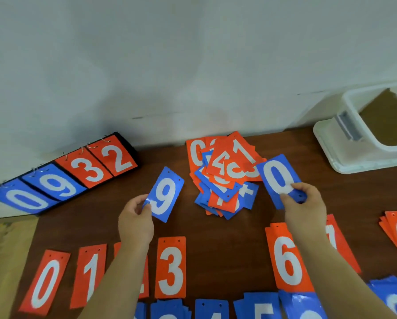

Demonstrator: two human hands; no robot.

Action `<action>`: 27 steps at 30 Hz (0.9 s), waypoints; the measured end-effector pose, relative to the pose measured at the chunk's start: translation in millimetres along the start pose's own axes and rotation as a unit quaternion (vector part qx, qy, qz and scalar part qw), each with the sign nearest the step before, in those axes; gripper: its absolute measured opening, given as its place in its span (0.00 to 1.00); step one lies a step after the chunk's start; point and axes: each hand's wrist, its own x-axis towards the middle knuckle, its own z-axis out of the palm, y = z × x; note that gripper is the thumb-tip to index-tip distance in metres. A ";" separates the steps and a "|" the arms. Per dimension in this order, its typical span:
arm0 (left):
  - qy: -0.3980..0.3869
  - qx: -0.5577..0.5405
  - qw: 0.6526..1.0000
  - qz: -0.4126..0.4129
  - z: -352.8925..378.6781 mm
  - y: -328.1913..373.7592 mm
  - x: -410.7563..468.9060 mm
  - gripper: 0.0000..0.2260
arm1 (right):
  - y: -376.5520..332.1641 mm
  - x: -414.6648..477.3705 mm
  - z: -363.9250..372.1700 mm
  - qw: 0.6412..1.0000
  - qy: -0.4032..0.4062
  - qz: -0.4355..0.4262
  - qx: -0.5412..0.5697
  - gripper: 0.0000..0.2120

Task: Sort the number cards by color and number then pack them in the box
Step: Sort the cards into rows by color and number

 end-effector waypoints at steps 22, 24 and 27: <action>-0.192 -0.176 0.964 0.047 -281.5 -90.3 -128.9 0.14 | -36.5 -365.6 94.9 0.900 -0.434 -0.005 -0.034 0.10; -0.204 -0.152 0.964 0.074 -297.8 -93.5 -125.8 0.13 | -43.0 -375.7 91.7 0.878 -0.475 -0.011 -0.062 0.11; -0.252 -0.060 0.958 0.121 -316.2 -94.1 -125.3 0.11 | -49.0 -387.7 89.0 0.848 -0.521 -0.018 -0.097 0.12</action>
